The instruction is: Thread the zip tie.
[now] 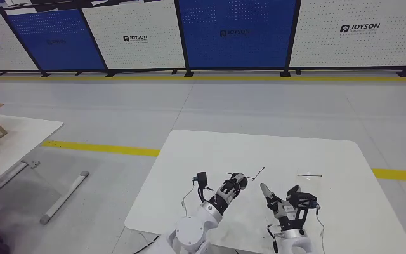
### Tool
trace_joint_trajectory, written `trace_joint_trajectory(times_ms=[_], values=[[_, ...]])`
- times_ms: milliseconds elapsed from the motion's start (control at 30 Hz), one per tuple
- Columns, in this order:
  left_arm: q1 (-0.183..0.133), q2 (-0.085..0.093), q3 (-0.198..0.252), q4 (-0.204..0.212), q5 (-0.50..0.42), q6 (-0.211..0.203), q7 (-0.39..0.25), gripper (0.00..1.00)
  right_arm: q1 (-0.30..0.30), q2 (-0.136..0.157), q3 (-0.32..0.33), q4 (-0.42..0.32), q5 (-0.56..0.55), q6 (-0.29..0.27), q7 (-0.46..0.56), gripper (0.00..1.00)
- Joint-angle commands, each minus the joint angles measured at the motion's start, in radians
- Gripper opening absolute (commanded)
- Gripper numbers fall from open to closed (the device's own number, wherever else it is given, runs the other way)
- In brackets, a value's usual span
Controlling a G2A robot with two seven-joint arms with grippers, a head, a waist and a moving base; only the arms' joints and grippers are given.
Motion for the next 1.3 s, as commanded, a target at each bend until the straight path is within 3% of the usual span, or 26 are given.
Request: trace_joint_trajectory(times_ms=[0,233,367,633,767,800,833,900,933,1100,1267], values=[[0.0,0.0,0.0,0.0,0.0,0.0,0.0,0.0,0.0,0.0,0.0,0.0,0.0,0.0,0.0,1.0],[0.001,-0.005,-0.002,-0.006,-0.023,-0.011,0.045,0.0,0.046,0.001,0.002,0.053,-0.056,0.005,0.073,1.0],[0.0,-0.007,0.004,-0.014,0.013,-0.011,0.081,0.0,0.082,0.0,-0.039,0.087,-0.167,0.003,0.154,1.0],[0.0,-0.007,0.004,-0.01,0.011,-0.011,0.08,0.0,0.082,0.0,-0.041,0.085,-0.172,0.006,0.151,1.0],[-0.007,-0.011,0.015,0.001,0.023,-0.01,0.095,0.0,0.088,-0.001,-0.051,0.089,-0.155,-0.049,0.163,1.0],[-0.009,-0.012,0.017,0.004,0.023,-0.011,0.096,0.0,0.094,-0.002,-0.052,0.094,-0.157,-0.041,0.163,1.0],[-0.012,-0.013,0.02,0.007,0.023,-0.012,0.098,0.0,0.102,-0.004,-0.06,0.101,-0.156,-0.044,0.167,0.97],[-0.015,-0.014,0.024,0.012,0.024,-0.012,0.1,0.0,0.112,-0.006,-0.065,0.11,-0.148,-0.049,0.167,0.6],[-0.017,-0.015,0.026,0.015,0.025,-0.011,0.101,0.0,0.117,-0.008,-0.069,0.114,-0.146,-0.05,0.165,0.47],[-0.019,-0.018,0.034,0.017,0.033,-0.001,0.108,0.0,0.131,-0.006,-0.063,0.118,-0.101,-0.143,0.18,0.46],[-0.019,-0.021,0.043,0.022,0.037,0.01,0.111,0.0,0.135,-0.002,-0.034,0.116,-0.059,-0.194,0.185,0.41]])
